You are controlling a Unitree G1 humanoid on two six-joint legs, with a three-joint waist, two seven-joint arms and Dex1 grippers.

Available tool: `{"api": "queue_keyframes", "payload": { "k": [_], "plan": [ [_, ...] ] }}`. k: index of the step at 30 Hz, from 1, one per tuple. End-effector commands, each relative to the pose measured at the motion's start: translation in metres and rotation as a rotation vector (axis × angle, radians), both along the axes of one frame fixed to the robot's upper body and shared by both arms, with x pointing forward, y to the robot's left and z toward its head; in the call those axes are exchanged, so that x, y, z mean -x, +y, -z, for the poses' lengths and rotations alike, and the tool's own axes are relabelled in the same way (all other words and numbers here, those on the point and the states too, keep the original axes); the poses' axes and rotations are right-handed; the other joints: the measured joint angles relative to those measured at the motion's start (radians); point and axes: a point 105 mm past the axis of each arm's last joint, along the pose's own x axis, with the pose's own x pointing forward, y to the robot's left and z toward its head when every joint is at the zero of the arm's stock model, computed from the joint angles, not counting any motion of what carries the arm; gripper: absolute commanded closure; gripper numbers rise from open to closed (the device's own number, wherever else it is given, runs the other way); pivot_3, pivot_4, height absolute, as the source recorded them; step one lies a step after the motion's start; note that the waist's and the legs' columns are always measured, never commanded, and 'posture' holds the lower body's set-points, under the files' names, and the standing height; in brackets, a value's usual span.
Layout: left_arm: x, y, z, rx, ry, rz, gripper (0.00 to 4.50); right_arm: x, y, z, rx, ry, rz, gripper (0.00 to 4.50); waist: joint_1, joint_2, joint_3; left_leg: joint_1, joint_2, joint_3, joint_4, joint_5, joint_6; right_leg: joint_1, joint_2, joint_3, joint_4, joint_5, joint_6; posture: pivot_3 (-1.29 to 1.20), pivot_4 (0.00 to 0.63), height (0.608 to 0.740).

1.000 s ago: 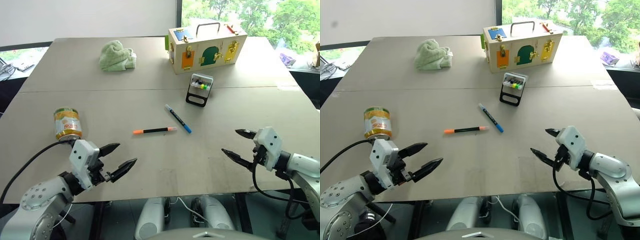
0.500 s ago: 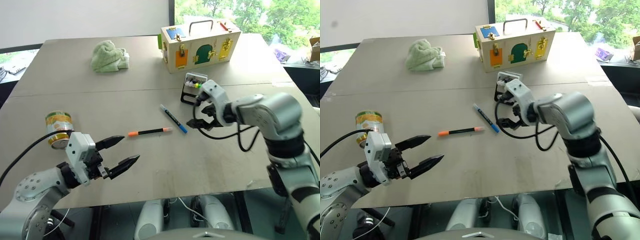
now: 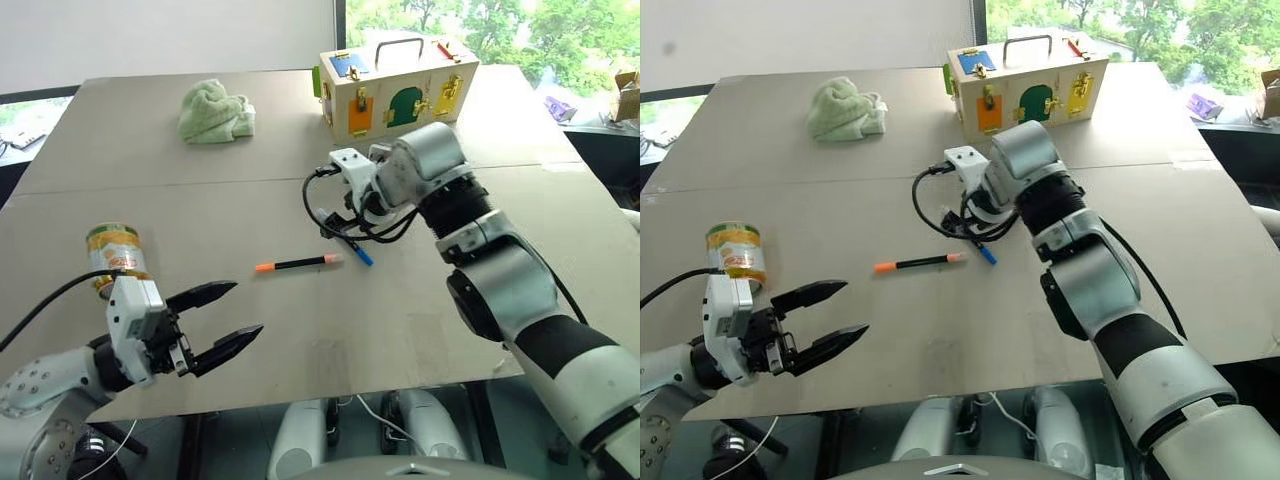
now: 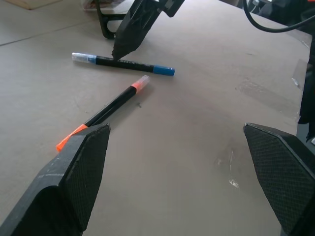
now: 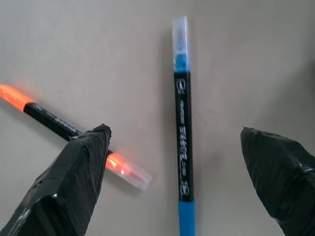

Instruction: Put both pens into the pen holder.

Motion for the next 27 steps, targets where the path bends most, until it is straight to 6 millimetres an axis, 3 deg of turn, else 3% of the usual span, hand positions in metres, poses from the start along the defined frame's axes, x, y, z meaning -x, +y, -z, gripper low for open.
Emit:
{"api": "queue_keyframes", "payload": {
  "k": [1,2,5,8,9,13,16,19,22,24,27],
  "plan": [
    [0.003,-0.005,-0.011,-0.010,-0.053,0.006,0.01,-0.013,0.010,0.003,0.056,-0.112,0.004,0.00,-0.002,0.000,0.000,0.000,0.000,0.000,0.000,0.000,0.000,0.000,0.000,0.000,0.000,0.000,0.000,0.00,0.150,0.740],
    [0.003,-0.006,-0.011,-0.010,-0.054,0.006,0.01,-0.015,0.011,0.007,0.066,-0.126,0.005,0.00,-0.003,0.000,0.000,0.000,0.000,-0.001,0.000,0.000,0.000,0.000,0.000,0.000,0.000,0.000,0.000,0.00,0.150,0.740],
    [0.003,-0.010,-0.012,-0.008,-0.062,0.001,0.00,-0.019,0.012,0.020,0.099,-0.152,-0.006,0.93,-0.004,0.000,0.000,0.000,0.000,0.000,0.000,0.000,0.000,0.000,-0.001,0.000,0.000,0.000,0.000,0.00,0.150,0.740],
    [0.003,-0.012,-0.014,-0.005,-0.069,-0.020,0.00,-0.021,0.002,0.039,0.153,-0.138,-0.025,2.34,-0.011,-0.002,-0.002,0.001,0.000,0.000,0.000,0.000,0.000,0.001,-0.001,0.000,0.000,0.000,0.000,0.00,0.150,0.740],
    [0.003,-0.012,-0.014,-0.005,-0.070,-0.025,0.00,-0.021,0.000,0.041,0.157,-0.134,-0.030,2.55,-0.011,-0.002,-0.002,0.002,0.000,0.000,0.000,0.000,0.000,0.002,-0.001,0.000,0.000,0.000,0.000,0.00,0.150,0.740],
    [0.003,-0.015,-0.015,-0.002,-0.067,-0.034,0.00,-0.019,-0.001,0.034,0.125,-0.092,-0.061,4.47,-0.011,-0.001,-0.002,0.007,0.000,0.000,0.000,-0.002,-0.006,0.005,-0.001,0.001,0.001,0.000,0.000,0.00,0.150,0.740],
    [-0.002,-0.019,-0.016,0.005,-0.071,-0.030,0.00,-0.016,0.001,0.021,0.101,-0.084,-0.132,4.47,-0.008,-0.001,-0.001,0.008,0.000,-0.001,0.000,-0.002,-0.006,0.006,-0.001,0.001,0.001,0.000,0.000,0.00,0.150,0.740],
    [-0.008,-0.021,-0.018,0.018,-0.079,-0.028,0.00,-0.007,0.011,-0.009,-0.025,-0.092,-0.279,4.47,-0.008,-0.001,-0.001,0.007,0.000,-0.001,0.000,-0.002,-0.006,0.005,-0.001,0.001,0.001,0.000,0.000,0.00,0.150,0.740],
    [-0.012,-0.023,-0.020,0.028,-0.085,-0.026,0.00,0.002,0.008,-0.036,-0.144,-0.205,-0.416,4.47,-0.008,-0.001,-0.001,0.006,0.000,0.000,0.000,-0.001,-0.004,0.005,-0.001,0.002,0.001,0.000,0.000,0.00,0.150,0.740],
    [-0.015,-0.026,-0.021,0.037,-0.090,-0.024,0.00,0.010,0.005,-0.062,-0.300,-0.289,-0.450,4.47,-0.005,-0.001,-0.001,0.006,0.000,0.000,-0.001,0.000,-0.001,0.004,-0.001,0.001,0.001,0.000,0.000,0.00,0.150,0.740],
    [-0.017,-0.030,-0.022,0.046,-0.094,-0.022,0.00,0.031,-0.003,-0.111,-0.706,-0.349,-0.516,4.47,-0.004,0.000,-0.001,0.006,0.000,0.000,-0.002,0.001,-0.001,0.004,0.000,0.001,0.001,0.000,0.000,0.00,0.150,0.740]
  ]
}}
